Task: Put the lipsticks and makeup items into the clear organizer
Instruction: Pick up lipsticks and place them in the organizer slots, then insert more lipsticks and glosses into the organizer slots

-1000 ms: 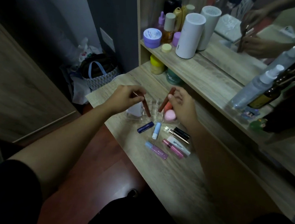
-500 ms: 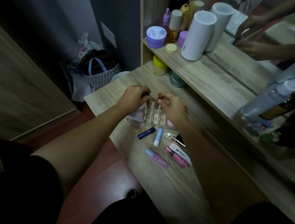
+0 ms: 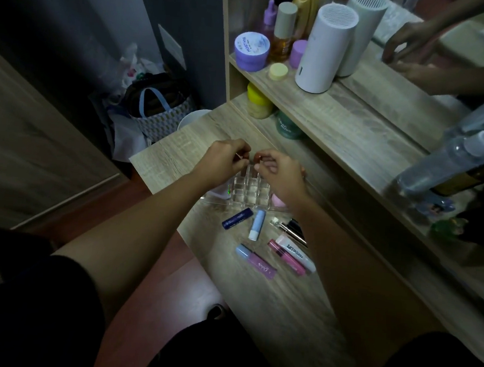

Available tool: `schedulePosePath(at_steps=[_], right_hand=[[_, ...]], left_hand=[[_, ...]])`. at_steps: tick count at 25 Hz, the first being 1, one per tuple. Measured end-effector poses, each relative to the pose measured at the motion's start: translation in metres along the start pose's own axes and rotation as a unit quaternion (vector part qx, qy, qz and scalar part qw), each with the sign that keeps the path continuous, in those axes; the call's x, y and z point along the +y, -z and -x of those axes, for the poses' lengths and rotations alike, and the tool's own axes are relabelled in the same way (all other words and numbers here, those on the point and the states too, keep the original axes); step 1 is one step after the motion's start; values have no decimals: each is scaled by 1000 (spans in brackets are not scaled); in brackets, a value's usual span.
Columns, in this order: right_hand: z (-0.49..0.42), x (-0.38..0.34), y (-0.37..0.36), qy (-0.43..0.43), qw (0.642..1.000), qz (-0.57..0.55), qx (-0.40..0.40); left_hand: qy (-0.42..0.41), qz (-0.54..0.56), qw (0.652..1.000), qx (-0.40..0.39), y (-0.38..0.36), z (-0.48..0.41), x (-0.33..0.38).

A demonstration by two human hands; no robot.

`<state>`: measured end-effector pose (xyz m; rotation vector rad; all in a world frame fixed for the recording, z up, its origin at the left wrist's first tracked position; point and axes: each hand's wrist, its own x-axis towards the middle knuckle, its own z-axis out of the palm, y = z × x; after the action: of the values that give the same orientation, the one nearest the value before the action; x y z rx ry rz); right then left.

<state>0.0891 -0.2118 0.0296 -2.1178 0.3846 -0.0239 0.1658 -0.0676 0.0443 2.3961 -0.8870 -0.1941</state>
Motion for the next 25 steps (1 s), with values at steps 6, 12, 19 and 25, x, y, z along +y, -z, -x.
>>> schedulePosePath(at_steps=[6,12,19,25], right_hand=[[0,0,2,10,999,30,-7],[11,-5,10,16,999,33,0],[62,26,29,46,996,80,-3],[79,61,28,42,957,269,-105]], left_hand=[[13,1,1000,-3,-1,-1,-2],[51,13,999,-2,6,6,-4],[29,66,996,58,-12,81,3],[-106,5,980,-169,-57,101,33]])
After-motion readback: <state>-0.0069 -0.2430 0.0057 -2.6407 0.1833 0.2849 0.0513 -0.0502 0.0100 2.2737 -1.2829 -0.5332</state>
